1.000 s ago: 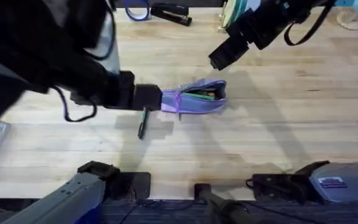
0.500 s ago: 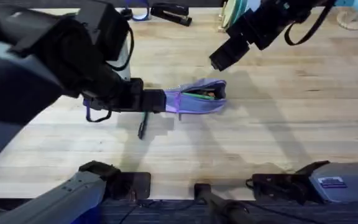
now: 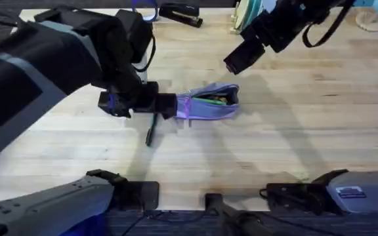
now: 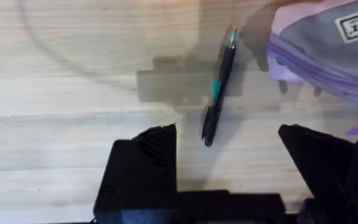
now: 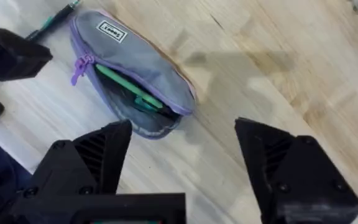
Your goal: Unzip the bag, pick up the pens from the table one at a time and place them inside, then zip the bag closed.
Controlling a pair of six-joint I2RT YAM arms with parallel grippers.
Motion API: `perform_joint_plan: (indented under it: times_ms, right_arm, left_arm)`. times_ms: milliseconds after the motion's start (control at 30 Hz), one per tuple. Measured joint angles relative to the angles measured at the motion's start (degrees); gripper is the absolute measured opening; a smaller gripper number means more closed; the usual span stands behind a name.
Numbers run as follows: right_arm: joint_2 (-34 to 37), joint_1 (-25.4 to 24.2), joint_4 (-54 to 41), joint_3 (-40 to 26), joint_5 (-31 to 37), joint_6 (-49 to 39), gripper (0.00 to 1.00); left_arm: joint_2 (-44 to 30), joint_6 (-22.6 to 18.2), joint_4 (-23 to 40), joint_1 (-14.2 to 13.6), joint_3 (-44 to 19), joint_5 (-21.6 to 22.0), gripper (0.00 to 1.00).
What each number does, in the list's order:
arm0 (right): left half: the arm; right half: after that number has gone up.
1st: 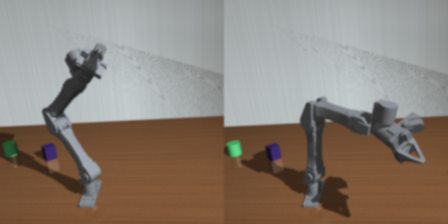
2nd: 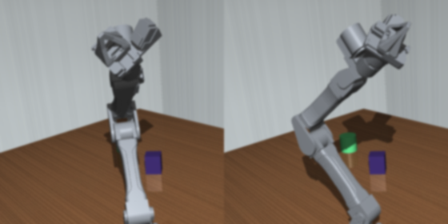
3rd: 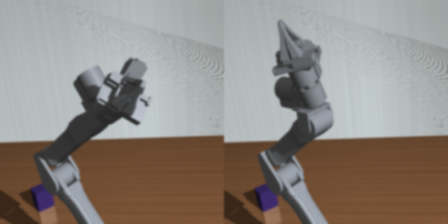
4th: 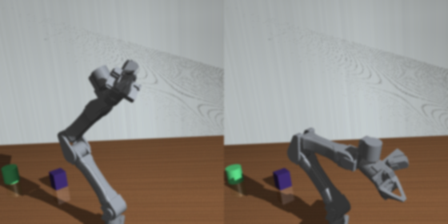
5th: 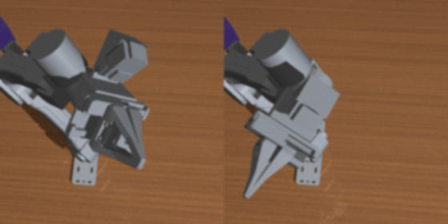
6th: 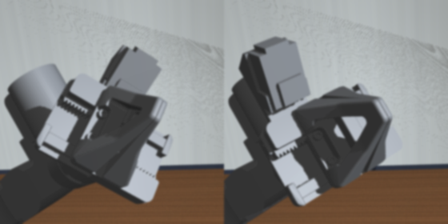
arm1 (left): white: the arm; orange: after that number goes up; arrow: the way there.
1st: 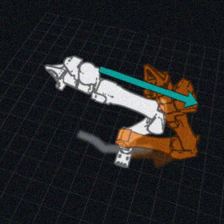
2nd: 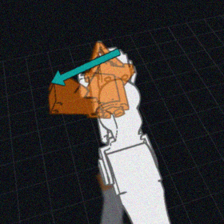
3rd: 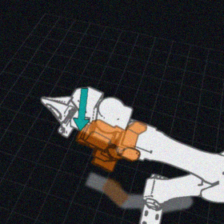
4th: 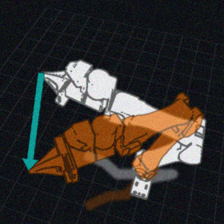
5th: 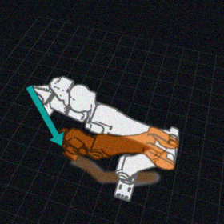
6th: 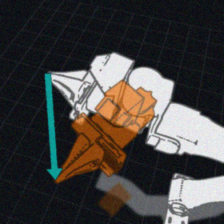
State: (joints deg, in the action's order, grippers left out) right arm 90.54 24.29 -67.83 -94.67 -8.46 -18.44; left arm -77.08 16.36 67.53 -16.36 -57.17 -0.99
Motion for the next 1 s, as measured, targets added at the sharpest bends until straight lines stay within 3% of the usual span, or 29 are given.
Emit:
perform_joint_plan:
  times_ms: [267,1000]
  right_arm:
    - [0.00,0.00,-0.02,0.00,0.37,0.01,0.995]
    - [0.00,0.00,-0.07,0.00,0.37,0.01,0.996]
  left_arm:
    - [0.00,-0.07,-1.88,0.00,0.37,1.22,0.993]
    - [0.00,-0.04,-11.02,0.00,12.16,-0.82,0.993]
